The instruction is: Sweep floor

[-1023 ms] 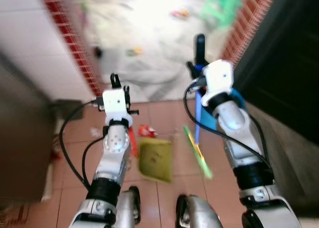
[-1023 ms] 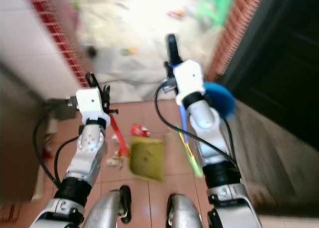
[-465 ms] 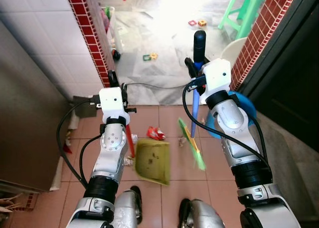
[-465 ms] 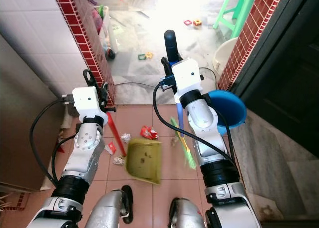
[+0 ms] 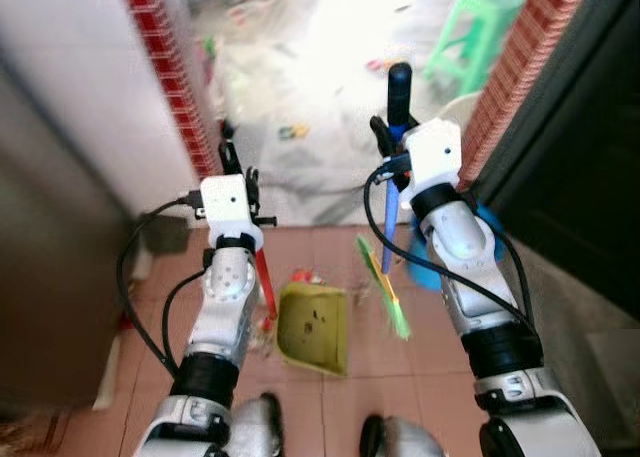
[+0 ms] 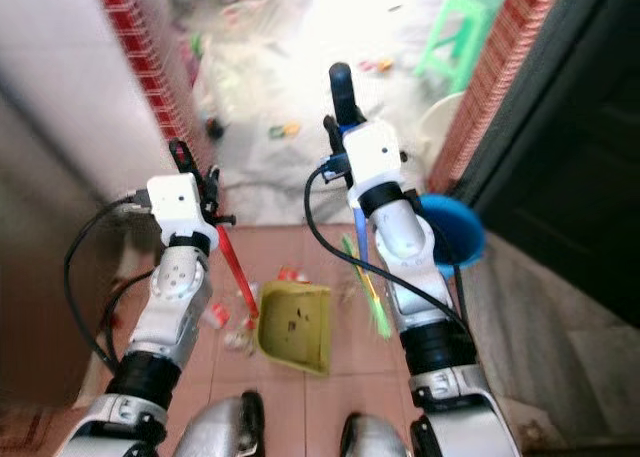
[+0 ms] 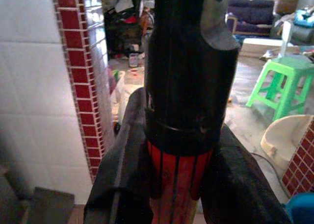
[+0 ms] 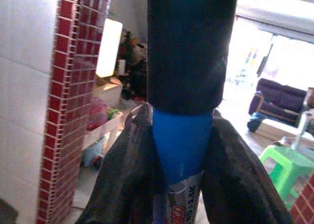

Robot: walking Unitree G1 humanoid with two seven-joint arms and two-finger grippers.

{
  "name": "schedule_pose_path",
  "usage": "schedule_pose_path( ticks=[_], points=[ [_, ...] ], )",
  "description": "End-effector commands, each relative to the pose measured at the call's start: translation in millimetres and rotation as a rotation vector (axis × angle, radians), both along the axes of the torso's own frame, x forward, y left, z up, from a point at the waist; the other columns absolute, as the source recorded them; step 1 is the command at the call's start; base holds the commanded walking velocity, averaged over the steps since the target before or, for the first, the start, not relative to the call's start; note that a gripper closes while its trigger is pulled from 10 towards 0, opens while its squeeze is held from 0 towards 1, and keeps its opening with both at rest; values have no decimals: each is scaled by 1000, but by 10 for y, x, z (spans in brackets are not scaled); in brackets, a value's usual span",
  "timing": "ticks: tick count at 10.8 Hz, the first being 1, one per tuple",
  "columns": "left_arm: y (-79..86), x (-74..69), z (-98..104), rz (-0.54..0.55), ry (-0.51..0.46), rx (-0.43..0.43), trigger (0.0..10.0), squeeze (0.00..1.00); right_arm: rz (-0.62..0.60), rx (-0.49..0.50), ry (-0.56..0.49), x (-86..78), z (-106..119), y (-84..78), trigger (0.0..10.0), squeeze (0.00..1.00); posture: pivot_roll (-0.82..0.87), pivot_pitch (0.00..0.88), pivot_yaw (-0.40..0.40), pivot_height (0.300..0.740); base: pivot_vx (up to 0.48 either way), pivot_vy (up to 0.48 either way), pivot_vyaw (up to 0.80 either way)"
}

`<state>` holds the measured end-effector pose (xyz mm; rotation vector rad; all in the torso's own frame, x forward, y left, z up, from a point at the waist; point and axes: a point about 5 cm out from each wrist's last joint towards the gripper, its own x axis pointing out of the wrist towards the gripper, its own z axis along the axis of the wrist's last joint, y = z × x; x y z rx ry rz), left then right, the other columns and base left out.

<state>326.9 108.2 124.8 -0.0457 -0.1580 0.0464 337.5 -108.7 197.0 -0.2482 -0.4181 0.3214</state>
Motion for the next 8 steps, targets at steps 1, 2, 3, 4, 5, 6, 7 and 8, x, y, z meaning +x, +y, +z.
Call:
schedule_pose_path(
  ticks=[1,2,3,4,5,6,7,8],
  points=[
    [-17,16,133,-13,-63,3,10000,0,25,-10,-80,-4,158,65,10000,0,-107,65,51,740,480,0,0],
    [-14,11,129,-10,-61,1,10000,0,26,-11,-81,-3,158,70,10000,0,-106,67,50,740,480,0,0],
    [-19,0,125,-10,-60,1,10000,0,29,-14,-78,-6,145,75,10000,0,-105,73,50,740,480,0,0],
    [-26,-9,122,-11,-59,1,10000,0,30,-14,-76,-11,139,75,10000,0,-105,77,51,740,480,0,0],
    [-35,-14,120,-16,-58,-2,10000,0,32,-14,-71,-14,124,70,10000,0,-106,80,52,740,480,0,0],
    [-32,-15,122,-15,-58,-4,10000,0,31,-14,-66,-19,115,56,10000,0,-108,82,52,740,480,0,0],
    [-26,-10,123,-12,-57,1,10000,0,30,-16,-66,-21,114,45,10000,0,-109,85,53,740,480,0,0],
    [-20,-10,118,-4,-54,-1,10000,0,28,-18,-65,-19,110,42,10000,0,-109,86,51,740,277,0,0]
  ],
)
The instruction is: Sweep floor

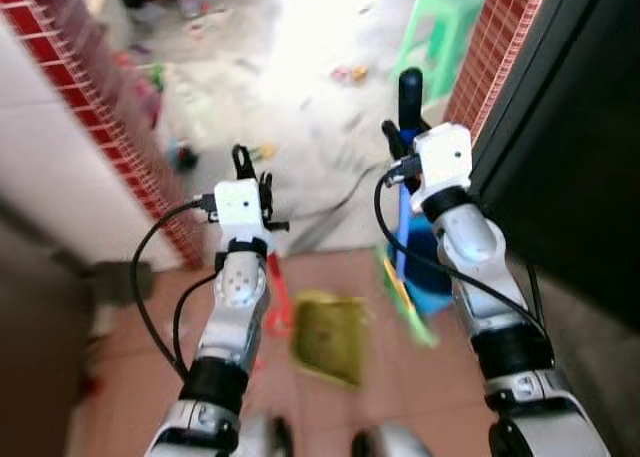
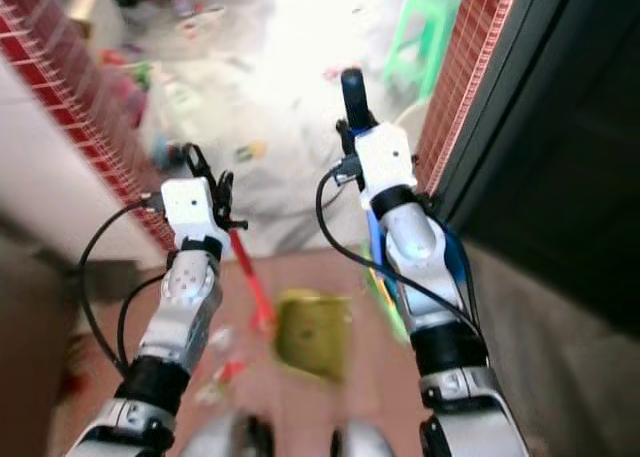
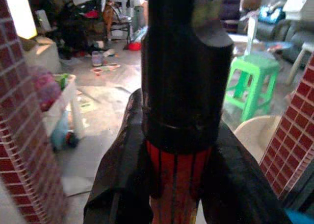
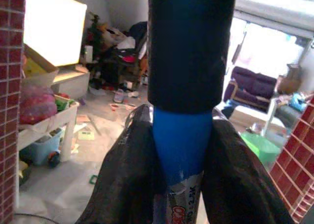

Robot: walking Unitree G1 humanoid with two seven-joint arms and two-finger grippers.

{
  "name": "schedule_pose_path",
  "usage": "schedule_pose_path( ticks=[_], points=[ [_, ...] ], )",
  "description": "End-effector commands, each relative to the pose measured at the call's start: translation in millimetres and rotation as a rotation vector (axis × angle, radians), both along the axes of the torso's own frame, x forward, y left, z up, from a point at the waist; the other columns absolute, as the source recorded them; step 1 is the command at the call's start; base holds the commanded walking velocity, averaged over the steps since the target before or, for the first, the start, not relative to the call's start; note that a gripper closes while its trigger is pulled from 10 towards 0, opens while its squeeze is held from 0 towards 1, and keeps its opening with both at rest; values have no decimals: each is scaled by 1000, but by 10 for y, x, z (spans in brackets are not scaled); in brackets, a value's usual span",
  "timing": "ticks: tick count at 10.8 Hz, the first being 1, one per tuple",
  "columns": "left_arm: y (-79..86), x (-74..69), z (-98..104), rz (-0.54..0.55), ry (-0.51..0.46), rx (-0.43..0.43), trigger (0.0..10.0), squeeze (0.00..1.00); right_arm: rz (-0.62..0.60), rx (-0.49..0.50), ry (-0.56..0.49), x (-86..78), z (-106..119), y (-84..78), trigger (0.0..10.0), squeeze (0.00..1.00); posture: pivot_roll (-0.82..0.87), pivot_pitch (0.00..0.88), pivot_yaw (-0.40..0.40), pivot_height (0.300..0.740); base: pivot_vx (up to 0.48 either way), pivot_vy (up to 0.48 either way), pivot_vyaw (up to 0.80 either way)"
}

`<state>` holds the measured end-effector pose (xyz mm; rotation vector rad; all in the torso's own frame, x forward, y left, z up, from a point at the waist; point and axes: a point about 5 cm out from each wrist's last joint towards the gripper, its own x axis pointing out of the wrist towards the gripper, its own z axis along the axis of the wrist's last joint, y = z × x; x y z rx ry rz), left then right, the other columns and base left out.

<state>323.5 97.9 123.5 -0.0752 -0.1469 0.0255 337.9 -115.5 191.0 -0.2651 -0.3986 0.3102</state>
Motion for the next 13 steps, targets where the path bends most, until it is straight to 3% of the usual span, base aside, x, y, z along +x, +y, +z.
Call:
schedule_pose_path(
  ticks=[1,3,6,10,13],
  points=[
    [89,23,131,32,-64,36,10000,0,48,-3,-76,-19,164,112,10000,0,-108,87,50,740,0,0,0],
    [174,8,176,88,-100,95,10000,0,51,-8,-68,-14,144,110,10000,0,-107,90,49,740,0,0,0],
    [171,21,182,76,-103,105,10000,0,50,-13,-64,-12,134,105,10000,0,-107,91,49,740,0,0,0],
    [109,10,0,92,-26,123,10000,0,64,-19,-43,-32,80,130,10000,0,-110,97,44,740,0,0,0],
    [236,-38,-168,154,25,61,10000,0,66,-65,-10,-107,-63,206,10000,0,-101,133,41,740,0,0,0]
  ],
)
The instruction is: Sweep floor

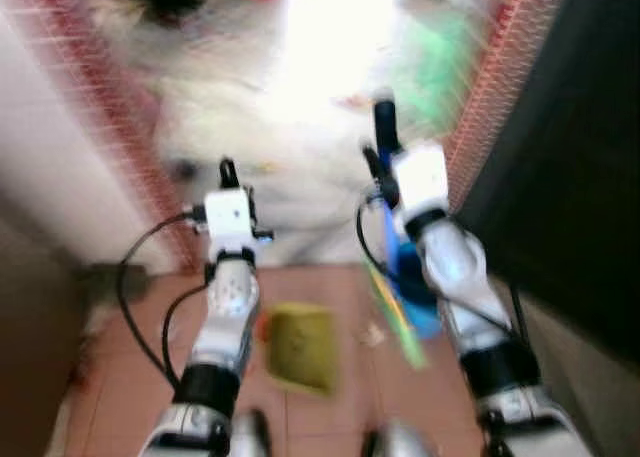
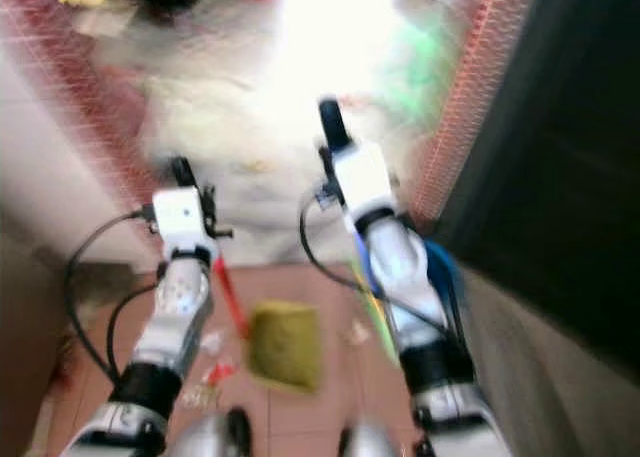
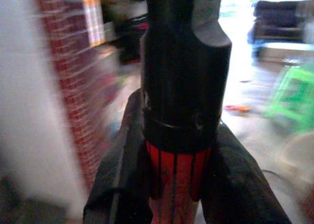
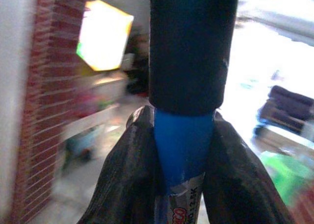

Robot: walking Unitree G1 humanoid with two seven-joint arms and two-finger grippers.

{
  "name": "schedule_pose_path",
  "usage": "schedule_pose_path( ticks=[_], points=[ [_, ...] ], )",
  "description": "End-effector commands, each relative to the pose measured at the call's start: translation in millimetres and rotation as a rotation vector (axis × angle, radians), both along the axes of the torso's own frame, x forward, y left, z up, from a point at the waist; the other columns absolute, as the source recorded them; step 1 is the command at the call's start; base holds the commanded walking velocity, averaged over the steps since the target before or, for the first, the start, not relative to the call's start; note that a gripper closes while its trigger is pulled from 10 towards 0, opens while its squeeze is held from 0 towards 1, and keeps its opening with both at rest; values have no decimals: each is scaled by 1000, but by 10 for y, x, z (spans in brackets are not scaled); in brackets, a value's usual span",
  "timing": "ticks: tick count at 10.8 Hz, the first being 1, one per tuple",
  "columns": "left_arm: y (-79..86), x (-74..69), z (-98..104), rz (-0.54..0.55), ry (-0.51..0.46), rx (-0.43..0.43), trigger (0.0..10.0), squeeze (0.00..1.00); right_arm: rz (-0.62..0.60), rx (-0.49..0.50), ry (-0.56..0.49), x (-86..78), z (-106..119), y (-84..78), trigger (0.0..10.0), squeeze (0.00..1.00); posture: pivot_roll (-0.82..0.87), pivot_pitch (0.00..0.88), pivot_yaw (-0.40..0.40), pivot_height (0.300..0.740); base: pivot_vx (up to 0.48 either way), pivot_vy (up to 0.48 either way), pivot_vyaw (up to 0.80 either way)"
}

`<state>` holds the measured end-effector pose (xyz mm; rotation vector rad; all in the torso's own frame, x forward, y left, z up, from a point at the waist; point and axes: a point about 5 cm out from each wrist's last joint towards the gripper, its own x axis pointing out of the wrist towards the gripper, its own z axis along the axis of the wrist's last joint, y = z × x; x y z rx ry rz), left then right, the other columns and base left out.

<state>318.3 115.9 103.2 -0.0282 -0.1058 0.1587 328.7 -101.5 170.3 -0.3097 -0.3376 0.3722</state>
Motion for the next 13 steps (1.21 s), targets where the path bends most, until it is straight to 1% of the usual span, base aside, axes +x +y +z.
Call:
schedule_pose_path(
  ticks=[1,2,3,5,6,7,8,9,10,11,12,13],
  points=[
    [86,12,-13,33,-5,10,10000,0,20,-6,-45,-33,75,61,10000,0,-98,151,44,740,0,0,0],
    [129,-3,-85,53,28,33,10000,0,14,7,-8,-82,-9,44,10000,0,-96,178,49,740,0,0,0],
    [123,12,-140,60,75,3,10000,0,9,36,32,-102,-74,37,10000,0,-99,193,55,740,0,0,0],
    [53,-6,-130,14,56,-13,10000,0,-4,59,76,-114,-131,33,10000,0,-96,199,55,740,0,0,0],
    [29,-7,-168,14,80,-8,10000,0,3,93,125,-108,-175,71,10000,0,-96,206,52,740,0,0,0],
    [25,-8,-188,16,88,-12,10000,0,10,159,180,-91,-184,101,10000,0,-97,204,46,740,0,0,0],
    [23,-14,-222,20,103,-28,10000,0,14,194,200,-80,-168,114,10000,0,-100,202,45,740,0,0,0],
    [14,-25,-278,25,126,-37,10000,0,2,253,246,-43,-144,97,10000,0,-109,194,41,740,0,0,0],
    [0,-26,-296,24,133,-38,10000,0,-6,316,286,-16,-122,81,10000,0,-115,189,41,740,0,0,0],
    [-33,-17,-304,14,137,-45,10000,0,11,396,326,19,-58,75,10000,0,-122,183,42,740,0,0,0],
    [-61,-5,-297,6,138,-51,10000,0,47,462,340,45,33,81,10000,0,-126,175,43,740,0,0,0],
    [-94,26,-272,-5,132,-62,10000,0,115,559,331,82,229,75,10000,0,-135,164,44,740,0,0,0]
  ],
)
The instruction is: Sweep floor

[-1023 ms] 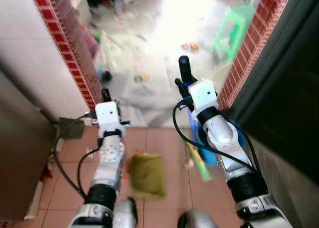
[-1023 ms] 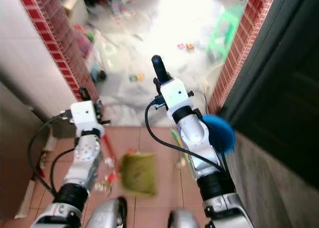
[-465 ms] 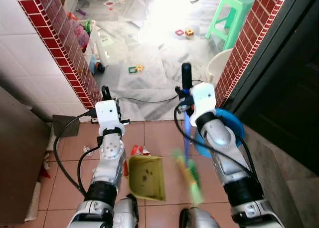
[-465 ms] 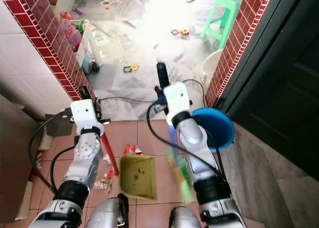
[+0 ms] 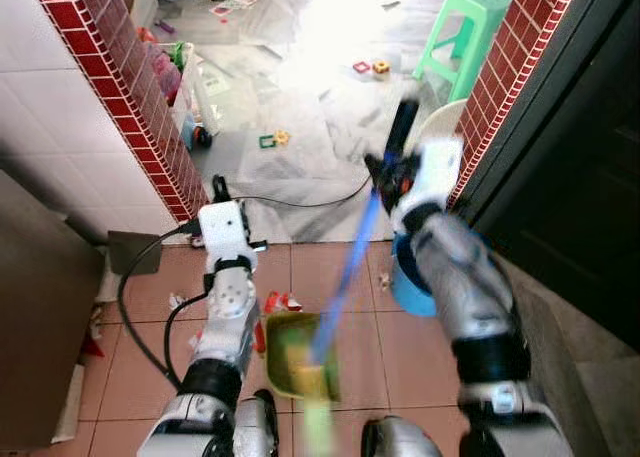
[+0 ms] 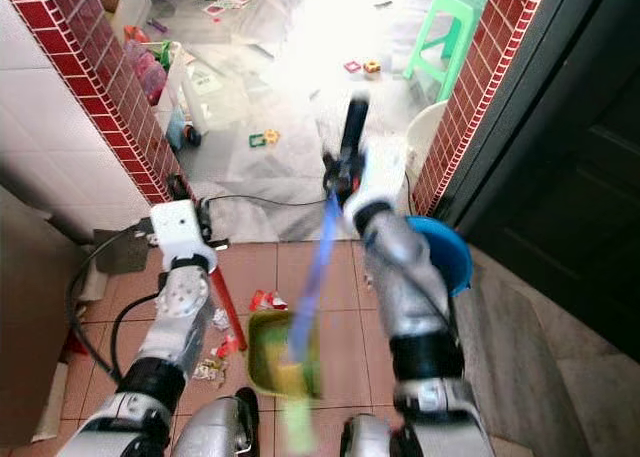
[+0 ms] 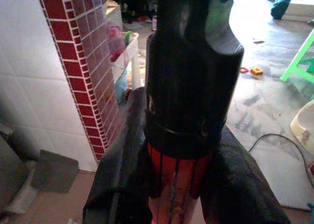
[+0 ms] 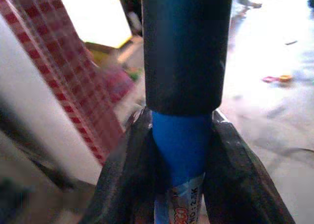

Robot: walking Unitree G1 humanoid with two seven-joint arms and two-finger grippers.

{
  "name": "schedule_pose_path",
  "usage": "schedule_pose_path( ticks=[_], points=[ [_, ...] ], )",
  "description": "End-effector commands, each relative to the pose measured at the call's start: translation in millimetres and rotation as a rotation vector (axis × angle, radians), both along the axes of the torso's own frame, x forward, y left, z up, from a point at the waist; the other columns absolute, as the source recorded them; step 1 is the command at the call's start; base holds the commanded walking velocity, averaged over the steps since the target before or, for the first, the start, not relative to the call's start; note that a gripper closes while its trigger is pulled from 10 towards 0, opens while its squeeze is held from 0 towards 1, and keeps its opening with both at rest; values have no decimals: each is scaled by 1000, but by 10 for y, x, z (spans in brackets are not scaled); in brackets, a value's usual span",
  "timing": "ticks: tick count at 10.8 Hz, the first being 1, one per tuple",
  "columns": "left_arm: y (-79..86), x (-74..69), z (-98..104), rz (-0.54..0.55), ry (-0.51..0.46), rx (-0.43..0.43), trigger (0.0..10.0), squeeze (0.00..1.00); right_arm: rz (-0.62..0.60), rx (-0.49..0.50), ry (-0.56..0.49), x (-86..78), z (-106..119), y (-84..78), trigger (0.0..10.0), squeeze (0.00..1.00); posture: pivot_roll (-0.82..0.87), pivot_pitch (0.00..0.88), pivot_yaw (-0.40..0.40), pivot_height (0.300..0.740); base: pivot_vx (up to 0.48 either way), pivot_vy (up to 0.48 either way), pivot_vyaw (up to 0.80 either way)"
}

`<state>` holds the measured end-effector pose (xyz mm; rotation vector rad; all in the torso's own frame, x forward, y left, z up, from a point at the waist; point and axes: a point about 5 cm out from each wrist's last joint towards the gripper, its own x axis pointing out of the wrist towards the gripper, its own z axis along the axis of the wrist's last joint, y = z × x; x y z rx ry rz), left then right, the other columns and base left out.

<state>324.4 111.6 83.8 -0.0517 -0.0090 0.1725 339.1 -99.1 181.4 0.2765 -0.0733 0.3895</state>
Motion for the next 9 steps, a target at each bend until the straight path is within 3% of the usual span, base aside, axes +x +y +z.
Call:
schedule_pose_path(
  ticks=[1,3,4,5,7,9],
  points=[
    [-62,-13,-61,-19,34,-43,10000,0,43,81,-63,-3,212,38,10000,0,-137,154,43,740,0,0,0],
    [-51,31,-32,-16,28,-70,10000,0,55,78,-104,34,358,-5,10000,0,-141,138,42,740,0,0,0],
    [-43,58,-21,-20,29,-84,10000,0,56,-52,-228,40,518,-44,10000,0,-142,123,44,740,0,0,0],
    [-39,78,-9,-30,29,-97,10000,0,50,-265,-429,10,697,-91,10000,0,-143,112,45,740,0,0,0],
    [-26,115,19,-48,25,-122,10000,0,-48,-349,-455,110,747,-358,10000,0,-136,90,43,740,0,0,0],
    [2,123,27,-41,21,-122,10000,0,-89,-365,-429,134,697,-455,10000,0,-133,78,43,740,0,0,0]
  ],
)
